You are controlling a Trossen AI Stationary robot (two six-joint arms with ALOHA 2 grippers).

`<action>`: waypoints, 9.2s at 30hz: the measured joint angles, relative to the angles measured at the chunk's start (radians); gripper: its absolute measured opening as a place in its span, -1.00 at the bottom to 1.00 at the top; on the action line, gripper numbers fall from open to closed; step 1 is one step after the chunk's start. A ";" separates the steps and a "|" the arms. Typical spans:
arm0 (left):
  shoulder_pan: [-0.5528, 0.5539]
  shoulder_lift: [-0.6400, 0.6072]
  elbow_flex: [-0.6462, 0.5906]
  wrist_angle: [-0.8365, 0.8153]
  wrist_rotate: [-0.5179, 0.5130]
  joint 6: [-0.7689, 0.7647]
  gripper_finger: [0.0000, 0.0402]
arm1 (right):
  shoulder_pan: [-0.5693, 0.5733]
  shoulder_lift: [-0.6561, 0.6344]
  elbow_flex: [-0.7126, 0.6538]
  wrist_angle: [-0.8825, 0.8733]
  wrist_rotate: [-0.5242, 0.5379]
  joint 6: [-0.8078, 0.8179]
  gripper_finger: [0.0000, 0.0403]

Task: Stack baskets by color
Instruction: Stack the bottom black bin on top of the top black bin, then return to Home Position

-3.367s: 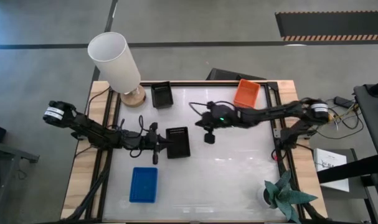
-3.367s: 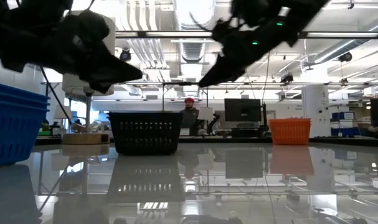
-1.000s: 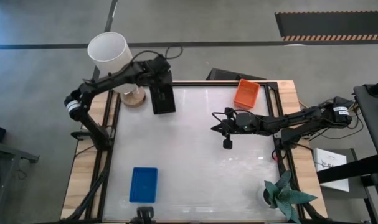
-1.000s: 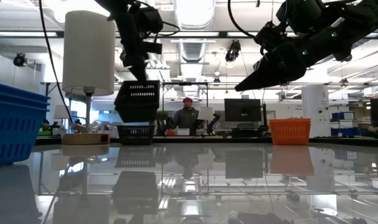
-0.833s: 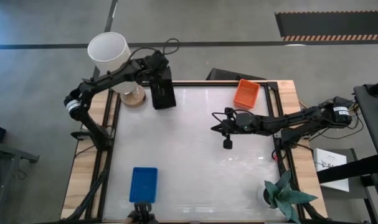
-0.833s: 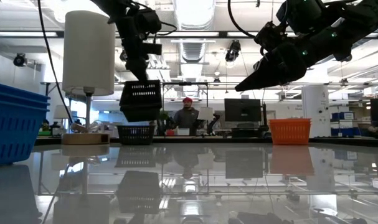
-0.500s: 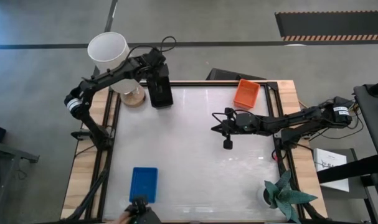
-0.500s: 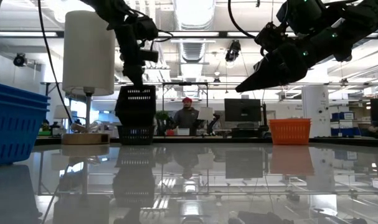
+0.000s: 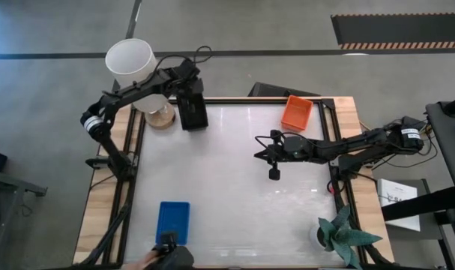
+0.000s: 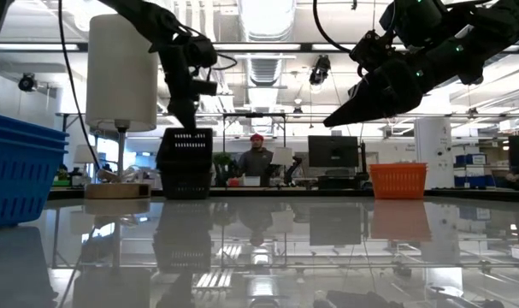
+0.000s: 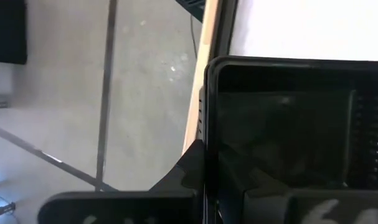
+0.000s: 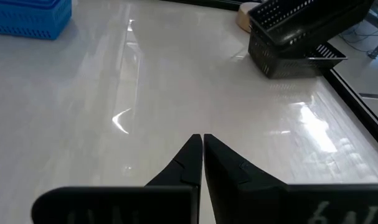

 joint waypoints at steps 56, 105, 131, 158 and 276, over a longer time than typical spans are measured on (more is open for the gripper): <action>0.006 0.044 -0.316 0.594 0.017 -0.265 -0.97 | 0.000 0.000 0.000 0.000 -0.003 0.000 -0.96; -0.010 0.051 -0.425 0.844 0.101 -0.471 -0.97 | 0.000 0.000 0.000 0.003 -0.025 0.000 -0.96; -0.076 -0.011 -0.401 0.374 -0.081 -0.967 -0.97 | 0.000 0.000 0.000 0.007 -0.025 0.001 -0.96; -0.170 -0.025 -0.415 0.606 -0.040 -0.707 -0.97 | 0.000 0.000 0.000 0.001 -0.025 0.000 -0.96; -0.577 -1.407 -1.448 0.880 -0.045 -0.708 -0.97 | 0.663 -1.045 -0.464 -0.293 0.393 0.043 -0.96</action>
